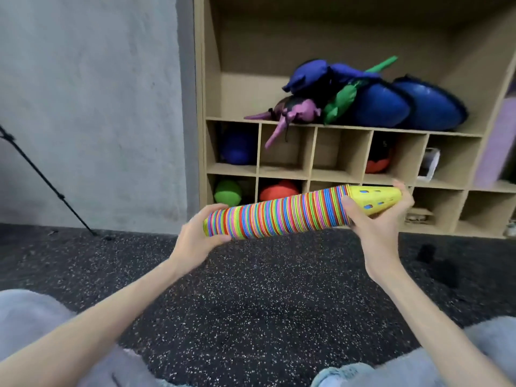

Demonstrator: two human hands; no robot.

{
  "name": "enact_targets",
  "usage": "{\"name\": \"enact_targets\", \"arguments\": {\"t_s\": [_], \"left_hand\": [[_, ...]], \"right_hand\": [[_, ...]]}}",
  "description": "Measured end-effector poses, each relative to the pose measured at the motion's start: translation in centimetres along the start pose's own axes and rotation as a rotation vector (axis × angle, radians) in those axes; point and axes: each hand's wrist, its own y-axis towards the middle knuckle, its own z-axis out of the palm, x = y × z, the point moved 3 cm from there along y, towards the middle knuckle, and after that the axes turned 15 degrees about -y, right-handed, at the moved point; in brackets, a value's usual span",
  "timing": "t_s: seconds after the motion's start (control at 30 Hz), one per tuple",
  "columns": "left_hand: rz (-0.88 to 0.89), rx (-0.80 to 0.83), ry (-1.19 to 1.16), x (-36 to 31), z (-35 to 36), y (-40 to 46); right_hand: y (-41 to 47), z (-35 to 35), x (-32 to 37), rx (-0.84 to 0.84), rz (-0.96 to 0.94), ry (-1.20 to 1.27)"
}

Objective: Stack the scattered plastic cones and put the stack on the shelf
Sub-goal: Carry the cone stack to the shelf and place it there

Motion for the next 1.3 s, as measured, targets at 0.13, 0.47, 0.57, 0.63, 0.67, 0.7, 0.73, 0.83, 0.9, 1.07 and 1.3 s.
{"name": "enact_targets", "arguments": {"t_s": [0.13, 0.47, 0.57, 0.63, 0.67, 0.7, 0.73, 0.83, 0.9, 1.07, 1.3], "left_hand": [[0.098, -0.044, 0.0, -5.5, -2.9, 1.2], [0.179, -0.086, 0.084, -10.4, -10.4, 7.4], [0.143, -0.086, 0.111, -8.0, -11.1, 8.7], [0.117, -0.097, 0.111, -5.6, -10.9, 9.3], [0.106, -0.111, 0.105, -4.1, -10.6, 9.5], [0.096, -0.131, 0.096, -2.5, -10.2, 9.6], [0.085, -0.151, 0.086, -0.8, -9.7, 9.7], [0.028, -0.16, 0.065, 4.3, -8.2, 10.6], [-0.005, -0.172, 0.068, 7.3, -7.7, 11.6], [-0.097, -0.161, 0.105, 16.0, -6.2, 14.1], [-0.297, -0.174, 0.116, 28.0, -3.1, 16.3]], "right_hand": [[1.0, -0.4, 6.7, -0.032, -0.138, 0.021], [5.8, 4.7, 11.0, -0.031, -0.2, 0.089], [6.3, 7.5, 8.3, -0.001, -0.178, 0.117], [6.7, 9.0, 6.4, 0.002, -0.171, 0.105], [6.9, 9.7, 5.4, 0.004, -0.174, 0.088], [7.1, 10.4, 4.5, 0.004, -0.18, 0.073], [7.5, 11.1, 3.5, 0.007, -0.193, 0.06], [8.7, 13.4, 0.6, 0.036, -0.212, 0.041], [9.7, 14.9, -1.9, 0.058, -0.197, 0.034], [12.0, 19.4, -10.4, 0.079, -0.11, 0.019], [14.8, 25.2, -23.0, 0.156, 0.033, -0.043]]}}
